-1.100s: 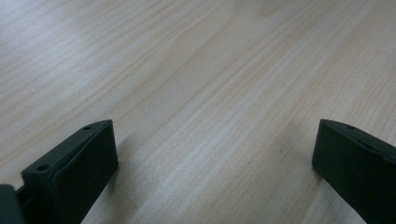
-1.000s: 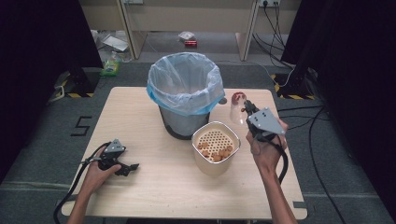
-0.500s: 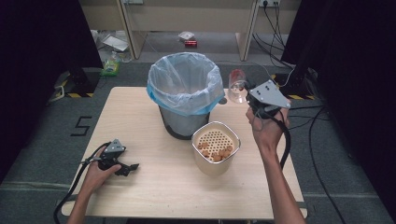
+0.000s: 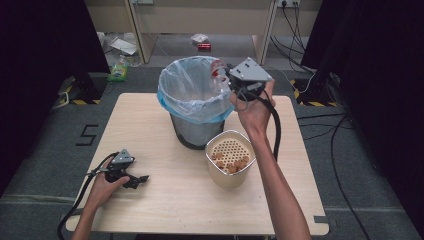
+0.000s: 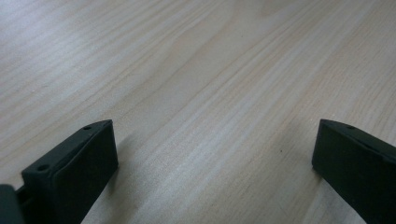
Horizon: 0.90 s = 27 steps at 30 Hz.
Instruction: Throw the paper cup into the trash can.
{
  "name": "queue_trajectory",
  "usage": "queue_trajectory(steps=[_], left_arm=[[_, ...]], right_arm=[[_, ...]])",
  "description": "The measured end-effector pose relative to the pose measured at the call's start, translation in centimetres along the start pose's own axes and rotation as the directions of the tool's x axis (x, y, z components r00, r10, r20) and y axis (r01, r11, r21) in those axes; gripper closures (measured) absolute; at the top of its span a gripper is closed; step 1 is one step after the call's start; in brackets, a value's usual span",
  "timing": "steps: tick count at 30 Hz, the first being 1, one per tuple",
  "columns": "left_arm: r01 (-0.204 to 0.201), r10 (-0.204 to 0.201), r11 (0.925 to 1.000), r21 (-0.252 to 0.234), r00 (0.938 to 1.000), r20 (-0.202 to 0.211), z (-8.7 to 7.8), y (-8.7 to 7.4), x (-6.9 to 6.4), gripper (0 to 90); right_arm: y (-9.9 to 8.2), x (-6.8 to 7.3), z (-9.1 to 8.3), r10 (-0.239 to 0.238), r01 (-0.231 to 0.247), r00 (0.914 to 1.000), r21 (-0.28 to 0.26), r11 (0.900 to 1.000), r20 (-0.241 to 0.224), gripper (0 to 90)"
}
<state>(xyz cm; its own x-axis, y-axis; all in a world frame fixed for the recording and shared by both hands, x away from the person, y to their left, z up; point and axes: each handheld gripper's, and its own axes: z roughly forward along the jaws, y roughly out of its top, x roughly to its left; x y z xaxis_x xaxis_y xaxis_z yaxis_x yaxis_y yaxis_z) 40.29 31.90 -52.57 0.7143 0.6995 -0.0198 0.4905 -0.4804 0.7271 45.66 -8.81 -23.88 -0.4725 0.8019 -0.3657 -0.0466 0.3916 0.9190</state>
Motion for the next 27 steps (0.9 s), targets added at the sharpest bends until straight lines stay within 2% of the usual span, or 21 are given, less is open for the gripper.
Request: queue_trajectory(steps=[3, 4, 5, 8, 10, 13, 18, 27], left_arm=[[0.000, 0.000, 1.0000, 0.000, 1.0000, 0.000, 0.0, 0.0, 0.0, 0.0], [0.000, 0.000, 1.0000, 0.000, 1.0000, 0.000, 0.0, 0.0, 0.0, 0.0], [0.000, 0.000, 1.0000, 0.000, 1.0000, 0.000, 0.0, 0.0, 0.0, 0.0], [0.000, 0.000, 1.0000, 0.000, 1.0000, 0.000, 0.0, 0.0, 0.0, 0.0], [0.000, 0.000, 1.0000, 0.000, 1.0000, 0.000, 0.0, 0.0, 0.0, 0.0], [0.000, 0.000, 1.0000, 0.000, 1.0000, 0.000, 0.0, 0.0, 0.0, 0.0], [0.000, 0.000, 1.0000, 0.000, 1.0000, 0.000, 0.0, 0.0, 0.0, 0.0], [0.002, -0.002, 1.0000, -0.002, 1.0000, -0.001, 0.0, 0.0, 0.0, 0.0]], right_arm=[[0.1, 0.3, 1.1, 0.034, -0.034, 0.9991, 0.018, 0.9993, -0.026, 83.8], [0.0, 0.4, 2.0, 0.054, -0.052, 0.9976, 0.037, 0.9979, -0.043, 78.2], [-0.1, 0.4, 2.8, 0.086, -0.083, 0.9953, 0.064, 0.9944, -0.043, 68.1], [-0.3, 0.1, 3.3, 0.126, -0.125, 0.9917, 0.061, 0.9903, -0.023, 64.6], [-0.4, 0.0, 3.3, 0.135, -0.134, 0.9906, 0.059, 0.9893, -0.020, 65.0], [-0.5, -0.4, 2.8, 0.123, -0.122, 0.9924, 0.053, 0.9911, -0.007, 64.4], [-1.0, -1.2, 1.9, 0.129, -0.128, 0.9916, 0.060, 0.9899, -0.006, 63.7], [-3.2, -2.8, -0.3, 0.138, -0.135, 0.9904, 0.115, 0.9842, -0.017, 57.2]])
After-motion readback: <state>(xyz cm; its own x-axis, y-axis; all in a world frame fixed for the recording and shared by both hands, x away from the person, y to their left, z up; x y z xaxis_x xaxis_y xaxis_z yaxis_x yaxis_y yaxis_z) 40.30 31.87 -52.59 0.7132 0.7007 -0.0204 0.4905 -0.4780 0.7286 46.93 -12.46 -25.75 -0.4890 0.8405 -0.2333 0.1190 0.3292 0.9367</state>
